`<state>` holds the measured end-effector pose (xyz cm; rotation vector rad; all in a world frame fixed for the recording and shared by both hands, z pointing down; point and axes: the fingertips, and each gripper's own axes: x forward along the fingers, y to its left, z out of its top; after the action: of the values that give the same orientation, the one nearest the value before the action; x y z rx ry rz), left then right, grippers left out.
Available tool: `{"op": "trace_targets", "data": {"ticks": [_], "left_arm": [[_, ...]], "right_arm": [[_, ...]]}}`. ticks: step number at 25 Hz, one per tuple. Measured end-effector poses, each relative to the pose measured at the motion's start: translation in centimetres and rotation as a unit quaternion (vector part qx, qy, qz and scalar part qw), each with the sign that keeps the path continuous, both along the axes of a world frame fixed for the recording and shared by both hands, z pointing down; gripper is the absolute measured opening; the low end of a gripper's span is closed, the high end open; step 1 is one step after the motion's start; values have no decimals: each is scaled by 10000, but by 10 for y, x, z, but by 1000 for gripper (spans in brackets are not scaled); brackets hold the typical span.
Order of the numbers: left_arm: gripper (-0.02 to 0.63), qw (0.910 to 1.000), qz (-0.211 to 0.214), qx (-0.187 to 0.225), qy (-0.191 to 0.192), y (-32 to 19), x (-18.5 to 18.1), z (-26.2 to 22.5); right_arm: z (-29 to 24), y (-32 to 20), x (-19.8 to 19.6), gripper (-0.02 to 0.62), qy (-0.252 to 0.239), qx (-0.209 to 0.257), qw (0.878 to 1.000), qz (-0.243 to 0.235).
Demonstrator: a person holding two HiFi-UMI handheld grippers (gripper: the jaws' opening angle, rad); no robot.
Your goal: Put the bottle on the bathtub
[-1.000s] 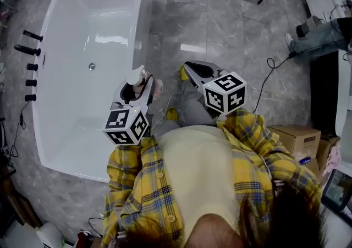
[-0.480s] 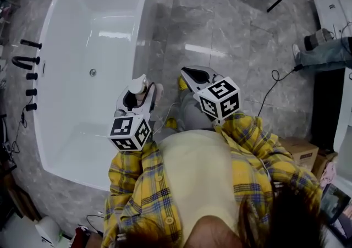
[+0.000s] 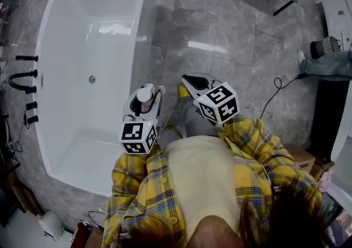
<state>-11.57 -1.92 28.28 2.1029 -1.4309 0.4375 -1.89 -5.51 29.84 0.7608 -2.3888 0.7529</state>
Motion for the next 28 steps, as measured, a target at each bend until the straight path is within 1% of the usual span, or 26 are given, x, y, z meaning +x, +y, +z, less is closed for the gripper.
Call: {"op": "trace_targets", "data": {"ticks": [3, 7, 10, 13, 16, 20, 24, 28], "left_arm": [[225, 9998, 106, -63, -172, -19, 6, 18], [225, 9995, 173, -252, -104, -39, 10, 43], [225, 9992, 216, -313, -107, -53, 13, 58], [225, 9992, 142, -334, -151, -65, 15, 76], [225, 9989, 31, -452, -99, -74, 16, 99], [225, 9980, -97, -615, -53, -82, 16, 129], [225, 9973, -76, -697, -199, -83, 19, 160], [224, 9951, -231, -946, -184, -82, 13, 194]], "right_arm": [[14, -17, 3, 15, 75, -30, 10000, -41], [42, -34, 5, 15, 271, -40, 9996, -92], [61, -43, 6, 15, 344, -117, 9993, -88], [84, -50, 7, 15, 455, -165, 9987, -166], [109, -55, 8, 15, 595, -247, 9977, -188], [141, -60, 8, 15, 675, -403, 9969, -51], [170, -62, 10, 15, 730, -577, 9956, 97], [193, -63, 7, 15, 710, -741, 9944, 264]]}}
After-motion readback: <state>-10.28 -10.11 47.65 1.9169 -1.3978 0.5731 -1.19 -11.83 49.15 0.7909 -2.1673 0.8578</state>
